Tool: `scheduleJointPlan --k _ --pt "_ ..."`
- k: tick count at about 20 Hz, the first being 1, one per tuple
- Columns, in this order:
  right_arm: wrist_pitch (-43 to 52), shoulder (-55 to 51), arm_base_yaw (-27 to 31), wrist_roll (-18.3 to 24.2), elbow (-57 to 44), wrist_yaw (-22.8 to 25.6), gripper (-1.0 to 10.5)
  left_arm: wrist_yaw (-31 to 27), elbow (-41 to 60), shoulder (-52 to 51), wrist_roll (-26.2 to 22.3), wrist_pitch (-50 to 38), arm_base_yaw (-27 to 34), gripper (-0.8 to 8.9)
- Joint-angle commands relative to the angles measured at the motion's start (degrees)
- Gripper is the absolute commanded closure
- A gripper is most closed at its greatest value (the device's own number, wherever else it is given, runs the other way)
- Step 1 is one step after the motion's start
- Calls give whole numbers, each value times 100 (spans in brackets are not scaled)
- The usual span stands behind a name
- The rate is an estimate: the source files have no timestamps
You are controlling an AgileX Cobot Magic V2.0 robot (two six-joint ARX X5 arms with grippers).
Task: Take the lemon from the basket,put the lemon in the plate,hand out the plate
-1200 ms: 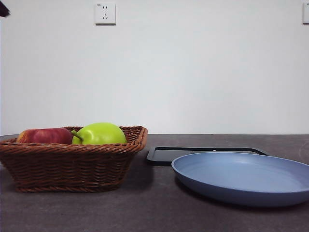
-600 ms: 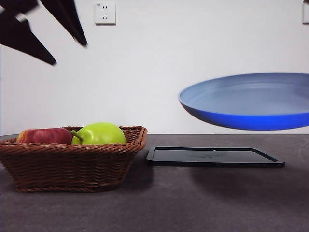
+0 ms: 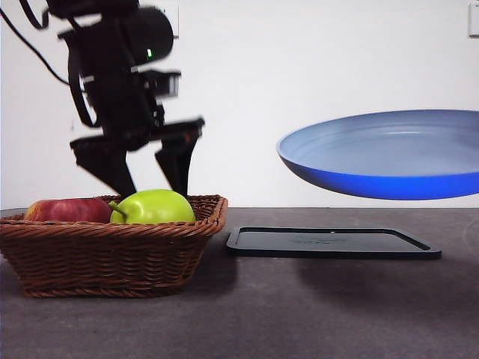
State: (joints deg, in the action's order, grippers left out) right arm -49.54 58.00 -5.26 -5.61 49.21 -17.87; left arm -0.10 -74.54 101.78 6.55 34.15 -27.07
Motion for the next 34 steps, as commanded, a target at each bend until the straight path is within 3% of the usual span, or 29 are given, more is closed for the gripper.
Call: scheduleJointPlan --k 1,6,9,11,15,17,20,21,24,28,34 --pt "59 28 -13 -31 79 -20 943 -22 -94 352 -61 -105 -24 411" --pt "61 28 -11 -33 79 -20 943 94 -94 518 -92 -175 -17 416" --pt "61 28 -11 -33 79 -20 943 2 -94 518 -273 11 33 604" --pt "63 28 -13 -33 79 -20 943 -101 -94 448 -382 35 149 621" --pt "144 131 -13 -111 79 -28 943 -92 -94 -662 -520 369 289 621" --pt "166 367 -13 -149 79 -330 943 356 -94 -1620 -529 308 210 621" --pt "372 883 -59 -254 79 -909 943 1508 -94 -2699 -435 52 -243 621" --pt "444 1005 -140 -315 79 -927 943 1652 -94 -2809 -354 15 -509 621" --pt "457 1185 -420 -363 79 -918 943 1574 -94 -2629 -356 17 -1368 621" --pt "455 1187 -745 -402 79 -907 943 723 -94 -1989 -358 17 -2212 621" --pt "448 1187 -824 -402 79 -907 943 603 -92 -863 -358 28 -2778 621"
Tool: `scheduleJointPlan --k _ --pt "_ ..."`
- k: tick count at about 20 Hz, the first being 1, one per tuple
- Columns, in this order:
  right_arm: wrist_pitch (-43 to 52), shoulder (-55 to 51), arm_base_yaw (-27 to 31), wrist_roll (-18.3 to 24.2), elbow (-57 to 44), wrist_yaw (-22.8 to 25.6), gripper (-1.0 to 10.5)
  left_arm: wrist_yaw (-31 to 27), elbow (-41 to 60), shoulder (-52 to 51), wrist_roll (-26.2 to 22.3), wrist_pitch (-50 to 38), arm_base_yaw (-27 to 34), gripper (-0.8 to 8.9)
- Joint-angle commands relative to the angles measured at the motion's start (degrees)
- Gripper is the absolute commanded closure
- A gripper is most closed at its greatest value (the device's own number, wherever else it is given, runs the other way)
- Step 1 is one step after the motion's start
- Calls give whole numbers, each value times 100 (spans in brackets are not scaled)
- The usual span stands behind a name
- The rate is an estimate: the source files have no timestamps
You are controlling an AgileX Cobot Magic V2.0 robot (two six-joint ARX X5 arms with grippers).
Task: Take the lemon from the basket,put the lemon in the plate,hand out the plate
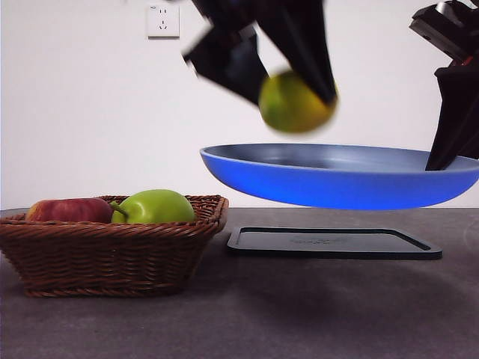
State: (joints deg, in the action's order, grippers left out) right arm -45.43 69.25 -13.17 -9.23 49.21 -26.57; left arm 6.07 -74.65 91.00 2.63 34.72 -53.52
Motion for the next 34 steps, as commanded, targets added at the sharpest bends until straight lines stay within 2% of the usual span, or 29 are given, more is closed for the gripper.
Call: scheduleJointPlan --k 1,8,15,18,21,25,30,34 --pt "37 61 -33 -39 79 -37 943 -15 -81 326 33 -28 -177 621" --pt "37 61 -33 -37 79 -33 943 -439 -83 470 35 -11 -354 449" --pt "-9 61 -31 -81 79 -9 943 -455 -85 221 192 -4 -339 450" --pt "0 61 -24 -138 79 35 943 -463 -85 -170 188 72 -295 450" --pt "20 61 72 -195 79 308 943 -476 -85 -713 188 258 -205 450" --pt "382 223 437 -450 79 286 943 -654 -85 -1552 184 640 26 450" --pt "918 1270 911 -531 317 243 943 -920 -85 -2461 184 1040 236 451" --pt "1182 2374 1010 -533 1095 240 943 -1290 -85 -2898 186 1325 267 451"
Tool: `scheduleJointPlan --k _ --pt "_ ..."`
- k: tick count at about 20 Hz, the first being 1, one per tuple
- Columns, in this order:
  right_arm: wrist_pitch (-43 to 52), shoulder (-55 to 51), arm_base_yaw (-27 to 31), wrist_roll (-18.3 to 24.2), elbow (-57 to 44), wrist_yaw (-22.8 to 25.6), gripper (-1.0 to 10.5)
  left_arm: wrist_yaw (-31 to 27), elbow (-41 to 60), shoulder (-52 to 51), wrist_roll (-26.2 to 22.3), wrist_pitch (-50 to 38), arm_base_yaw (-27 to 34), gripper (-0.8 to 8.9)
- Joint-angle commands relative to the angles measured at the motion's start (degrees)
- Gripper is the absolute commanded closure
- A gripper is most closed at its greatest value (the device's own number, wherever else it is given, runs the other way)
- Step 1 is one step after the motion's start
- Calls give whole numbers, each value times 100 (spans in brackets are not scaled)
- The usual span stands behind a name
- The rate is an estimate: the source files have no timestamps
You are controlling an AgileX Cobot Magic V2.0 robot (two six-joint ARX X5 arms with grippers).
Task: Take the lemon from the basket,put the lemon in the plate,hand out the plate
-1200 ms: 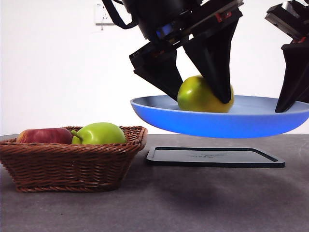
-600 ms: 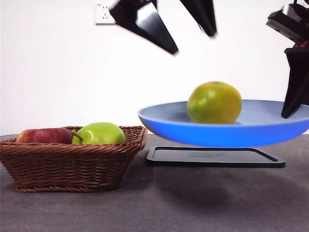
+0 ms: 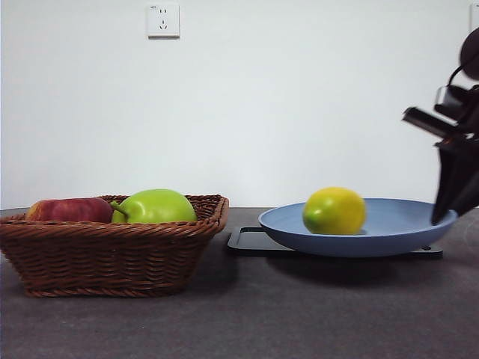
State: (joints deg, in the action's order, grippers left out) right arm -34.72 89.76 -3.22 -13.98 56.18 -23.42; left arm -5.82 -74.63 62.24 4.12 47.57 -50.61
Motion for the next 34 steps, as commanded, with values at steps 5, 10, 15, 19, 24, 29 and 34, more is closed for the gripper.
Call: scheduleJointPlan --k 5,10,15,19,24,29,34 --pt "142 1222 17 -63 1532 -61 943 -319 -87 -116 46 315 -24 451" --pt "286 2011 55 -173 2175 -63 943 -321 -85 -116 79 352 -24 451" --pt "341 2302 55 -149 2194 -26 926 -321 -85 -114 85 352 -24 451" --pt "345 2306 55 -50 2194 -22 730 -321 -85 -114 170 354 -24 451" --pt "48 2013 55 232 2194 -17 713 -415 -85 -114 164 350 -24 452" --pt "-748 1032 -177 839 2184 750 715 -1252 -85 -70 -175 332 -13 452" --pt "-1110 -501 -616 1049 2061 739 862 -1545 -83 -2 -616 291 315 561"
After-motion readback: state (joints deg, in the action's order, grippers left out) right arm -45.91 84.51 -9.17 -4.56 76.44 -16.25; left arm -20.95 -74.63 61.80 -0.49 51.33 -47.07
